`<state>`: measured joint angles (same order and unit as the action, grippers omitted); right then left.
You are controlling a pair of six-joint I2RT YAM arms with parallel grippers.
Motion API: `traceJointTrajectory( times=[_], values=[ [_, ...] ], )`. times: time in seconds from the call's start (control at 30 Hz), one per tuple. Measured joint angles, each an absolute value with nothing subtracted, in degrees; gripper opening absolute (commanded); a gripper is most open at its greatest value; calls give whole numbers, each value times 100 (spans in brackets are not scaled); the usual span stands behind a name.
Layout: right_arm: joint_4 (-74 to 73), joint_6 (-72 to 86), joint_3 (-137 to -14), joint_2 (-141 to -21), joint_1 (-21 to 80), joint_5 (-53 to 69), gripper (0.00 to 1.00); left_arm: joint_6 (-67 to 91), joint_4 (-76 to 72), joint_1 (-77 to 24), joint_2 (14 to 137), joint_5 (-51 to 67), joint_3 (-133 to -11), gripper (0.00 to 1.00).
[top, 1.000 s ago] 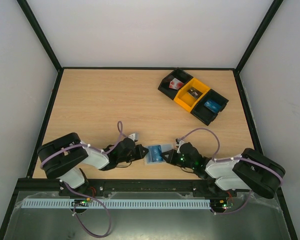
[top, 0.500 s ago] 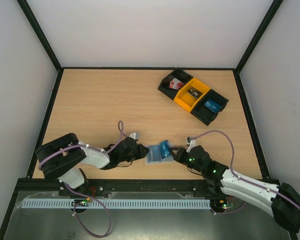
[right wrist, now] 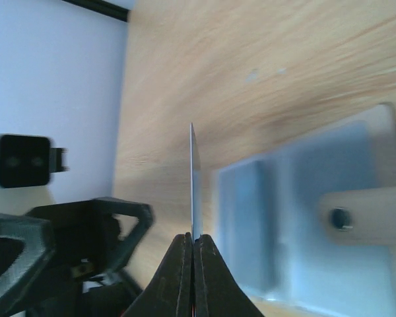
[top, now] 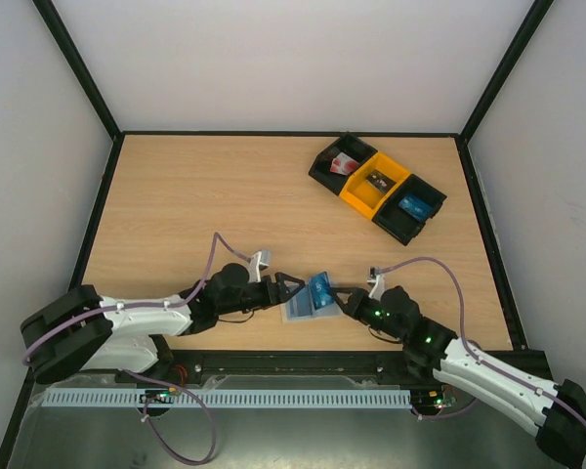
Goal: Take the credit cards out of the card holder
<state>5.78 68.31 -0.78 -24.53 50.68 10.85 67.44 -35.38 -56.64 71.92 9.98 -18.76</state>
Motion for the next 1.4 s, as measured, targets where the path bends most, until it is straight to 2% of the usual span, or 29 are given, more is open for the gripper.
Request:
traceJointTrajectory(
  times=[0.2,0.33,0.37,0.4,0.53,0.6,0.8,0.93,1.17,1.4],
  values=[
    [1260,7188,-80,-2193,5068,1459,2,6855,-3922,-5673,7122,1245,-1769,78],
    [1653,7391,-80,-2145,5068,1623,2,6949,-4206,-5684,7175,1367,-1769,70],
    [1719,7424,-80,-2143,5070,1649,2,6989,-4292,-5688,7203,1400,-1769,65],
    [1780,7454,-80,-2143,5068,1675,2,7017,-4399,-5690,7240,1450,-1769,57],
    [1949,7542,-80,-2178,5070,1796,2,7161,-4882,-5699,7417,1616,-1763,16],
    [1986,7542,-84,-2191,5068,1865,7,7229,-5039,-5699,7472,1673,-1761,4],
    [823,6860,-620,-2187,5054,1929,22,7218,-5284,-5636,7349,1940,-1691,3],
    [56,6272,-1225,-2099,5054,1927,31,6963,-4904,-5561,6952,2180,-1568,3],
    [-976,5315,-2010,-2379,5057,1951,37,6023,-3380,-5518,5874,2543,-1647,2],
    [-1149,4644,-2399,-3234,5059,2633,44,5124,-1970,-5494,5625,2978,-2126,2]
  ],
)
